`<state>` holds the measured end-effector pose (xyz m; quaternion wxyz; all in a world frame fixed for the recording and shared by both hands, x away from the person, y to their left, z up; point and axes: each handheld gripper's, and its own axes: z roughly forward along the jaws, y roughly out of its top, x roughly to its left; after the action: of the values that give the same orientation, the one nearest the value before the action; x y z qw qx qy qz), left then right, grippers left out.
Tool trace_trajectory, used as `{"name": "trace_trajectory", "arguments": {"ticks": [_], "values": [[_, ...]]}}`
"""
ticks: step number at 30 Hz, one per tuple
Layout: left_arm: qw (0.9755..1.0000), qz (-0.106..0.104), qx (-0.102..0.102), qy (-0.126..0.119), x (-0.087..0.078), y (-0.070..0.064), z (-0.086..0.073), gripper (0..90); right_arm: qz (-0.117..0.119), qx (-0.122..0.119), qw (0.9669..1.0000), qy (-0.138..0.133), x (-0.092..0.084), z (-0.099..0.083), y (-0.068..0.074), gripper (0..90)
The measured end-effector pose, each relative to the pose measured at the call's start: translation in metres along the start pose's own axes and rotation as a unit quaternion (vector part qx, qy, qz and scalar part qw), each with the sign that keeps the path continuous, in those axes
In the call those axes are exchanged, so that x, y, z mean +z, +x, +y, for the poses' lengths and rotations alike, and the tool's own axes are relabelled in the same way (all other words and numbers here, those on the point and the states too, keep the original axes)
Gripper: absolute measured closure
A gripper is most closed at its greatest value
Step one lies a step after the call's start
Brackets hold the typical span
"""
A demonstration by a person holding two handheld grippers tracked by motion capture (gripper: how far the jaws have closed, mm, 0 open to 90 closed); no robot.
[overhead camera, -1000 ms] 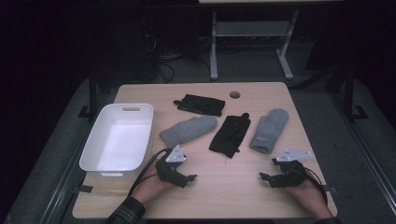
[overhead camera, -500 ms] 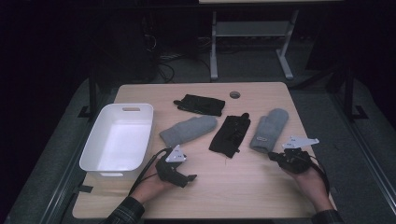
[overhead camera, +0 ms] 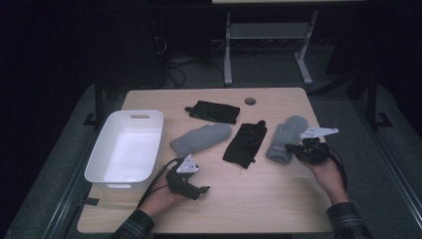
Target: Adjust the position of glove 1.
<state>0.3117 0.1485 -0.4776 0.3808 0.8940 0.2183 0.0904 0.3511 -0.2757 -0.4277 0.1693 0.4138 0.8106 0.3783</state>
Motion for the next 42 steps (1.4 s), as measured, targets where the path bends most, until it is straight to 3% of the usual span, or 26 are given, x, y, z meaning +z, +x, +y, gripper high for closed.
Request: {"name": "trace_trajectory", "arguments": {"ticks": [7,13,16,21,28,33,42], "values": [[1.0000,0.000,0.001,0.000,0.000,0.000,0.000,12.2,-0.006,0.005,0.9999,0.011,0.013,0.002,-0.015,90.0],[1.0000,0.000,0.000,0.000,0.000,0.000,0.000,12.2,-0.003,0.009,0.9996,0.025,0.023,0.000,-0.018,90.0],[1.0000,0.000,0.001,0.000,0.000,0.000,0.000,12.3,-0.006,-0.001,0.9985,0.055,0.033,-0.004,-0.018,90.0],[1.0000,-0.001,-0.001,0.000,0.000,0.000,0.000,12.2,-0.002,0.004,0.9986,0.052,0.034,-0.007,-0.018,90.0],[1.0000,0.001,-0.004,-0.003,0.000,-0.001,0.000,12.3,0.007,0.004,0.9983,0.058,0.031,-0.009,-0.013,90.0],[1.0000,0.001,-0.001,0.000,0.000,0.000,0.000,12.2,0.013,-0.017,0.9977,0.064,0.028,-0.011,-0.003,90.0],[1.0000,0.001,-0.006,-0.003,0.001,-0.001,0.000,12.2,0.034,-0.013,0.9971,0.067,0.019,-0.018,0.011,90.0]]}}
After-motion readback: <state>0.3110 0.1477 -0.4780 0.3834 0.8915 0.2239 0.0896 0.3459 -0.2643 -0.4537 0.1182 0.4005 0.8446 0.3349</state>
